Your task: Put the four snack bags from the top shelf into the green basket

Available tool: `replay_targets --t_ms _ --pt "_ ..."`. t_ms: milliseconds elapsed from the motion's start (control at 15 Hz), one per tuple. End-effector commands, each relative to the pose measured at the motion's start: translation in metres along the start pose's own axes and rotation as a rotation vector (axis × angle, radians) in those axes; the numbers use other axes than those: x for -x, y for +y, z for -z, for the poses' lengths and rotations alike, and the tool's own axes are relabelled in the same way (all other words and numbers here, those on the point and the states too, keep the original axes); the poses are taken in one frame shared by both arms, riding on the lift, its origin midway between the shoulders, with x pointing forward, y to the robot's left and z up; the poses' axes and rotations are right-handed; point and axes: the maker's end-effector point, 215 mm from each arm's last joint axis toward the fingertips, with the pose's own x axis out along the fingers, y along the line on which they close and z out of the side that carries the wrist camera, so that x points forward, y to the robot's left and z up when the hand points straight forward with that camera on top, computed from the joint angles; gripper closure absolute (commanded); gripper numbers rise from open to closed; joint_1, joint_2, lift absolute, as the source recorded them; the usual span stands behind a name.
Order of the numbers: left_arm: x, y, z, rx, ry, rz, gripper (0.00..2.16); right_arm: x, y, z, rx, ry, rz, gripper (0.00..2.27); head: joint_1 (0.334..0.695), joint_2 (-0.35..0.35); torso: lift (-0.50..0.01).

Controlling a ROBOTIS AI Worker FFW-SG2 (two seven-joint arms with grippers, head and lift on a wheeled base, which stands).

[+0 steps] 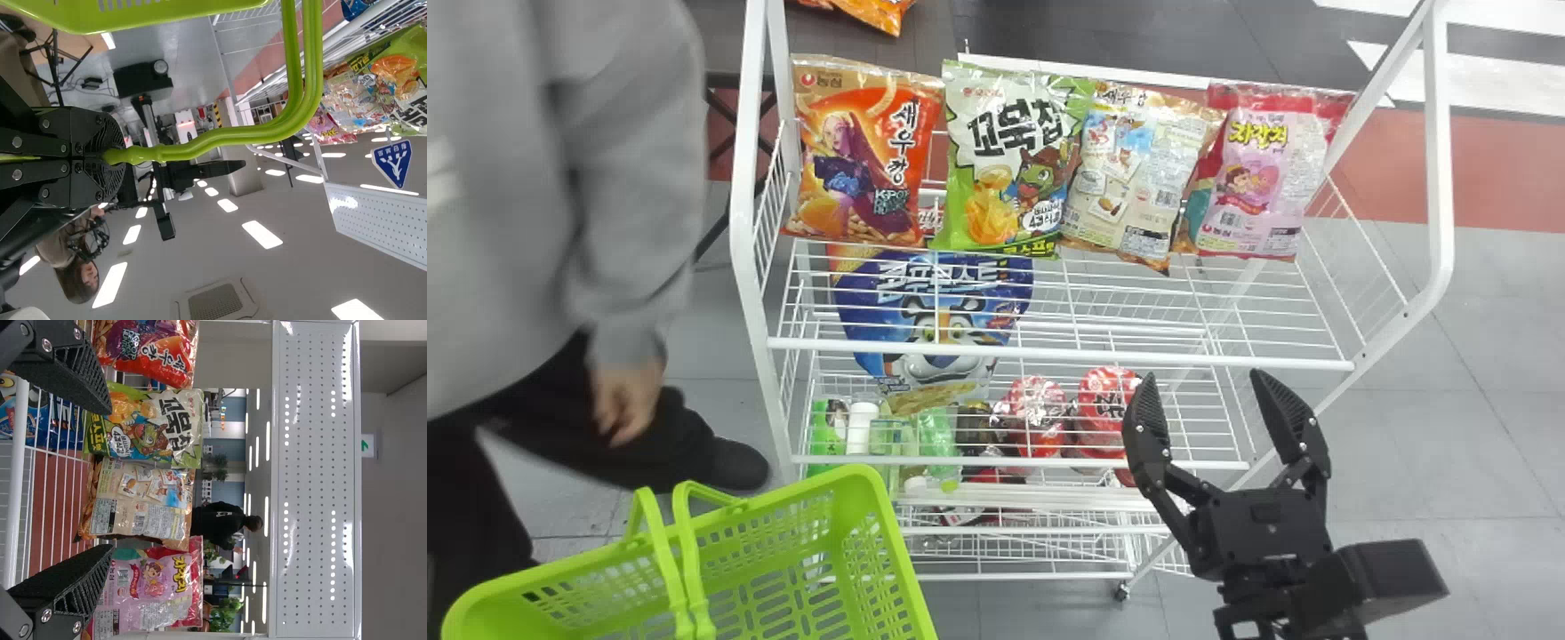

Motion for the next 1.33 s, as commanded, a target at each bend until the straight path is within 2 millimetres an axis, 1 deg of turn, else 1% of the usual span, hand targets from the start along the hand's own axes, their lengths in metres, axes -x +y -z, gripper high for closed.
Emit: replay_targets --t_ms 0,267,467,600,667,800,933,1000,1067,1133,1267 --pt "0.001 -0.001 -0.002 -0.002 0.001 0.008 2.15 -0.001 0.002 0.001 -0.004 0.0 -0.002 0.1 0.695 -0.171 0.0" --pt "0.001 0.001 -0.004 -0.003 0.001 0.004 2.15 -0.006 0.003 0.002 -0.006 -0.002 -0.003 0.1 0.695 -0.16 0.0" --pt "0.001 0.002 -0.007 -0.003 -0.001 0.004 2.15 -0.009 0.002 0.008 -0.013 0.01 0.002 0.11 0.695 -0.155 0.0" --pt "0.002 0.003 -0.007 -0.003 0.0 0.001 2.15 -0.016 0.004 0.005 -0.036 0.004 0.005 0.1 0.695 -0.153 0.0" --pt "0.002 0.003 -0.006 -0.002 0.0 0.001 2.15 -0.023 0.008 0.002 -0.038 -0.002 -0.005 0.1 0.695 -0.151 0.0" --pt "0.003 0.003 -0.007 -0.003 -0.002 -0.001 2.15 -0.048 0.032 0.01 -0.061 0.045 -0.045 0.12 0.695 -0.14 0.0" --pt "0.006 0.004 -0.006 0.002 -0.009 -0.006 2.15 -0.08 0.056 0.018 -0.079 0.101 -0.085 0.12 0.695 -0.107 0.0" --pt "0.007 0.005 -0.004 0.006 -0.01 -0.008 2.15 -0.096 0.073 0.025 -0.09 0.139 -0.113 0.11 0.695 -0.084 0.0" --pt "0.008 0.005 -0.003 0.005 -0.012 -0.009 2.15 -0.114 0.088 0.025 -0.109 0.151 -0.14 0.11 0.695 -0.039 0.0" --pt "0.008 0.005 -0.003 0.004 -0.012 -0.009 2.15 -0.128 0.102 0.029 -0.117 0.17 -0.164 0.11 0.695 -0.014 0.0" --pt "0.008 0.005 -0.002 0.008 -0.014 -0.007 2.15 -0.157 0.126 0.031 -0.168 0.194 -0.196 0.11 0.695 0.028 0.0"
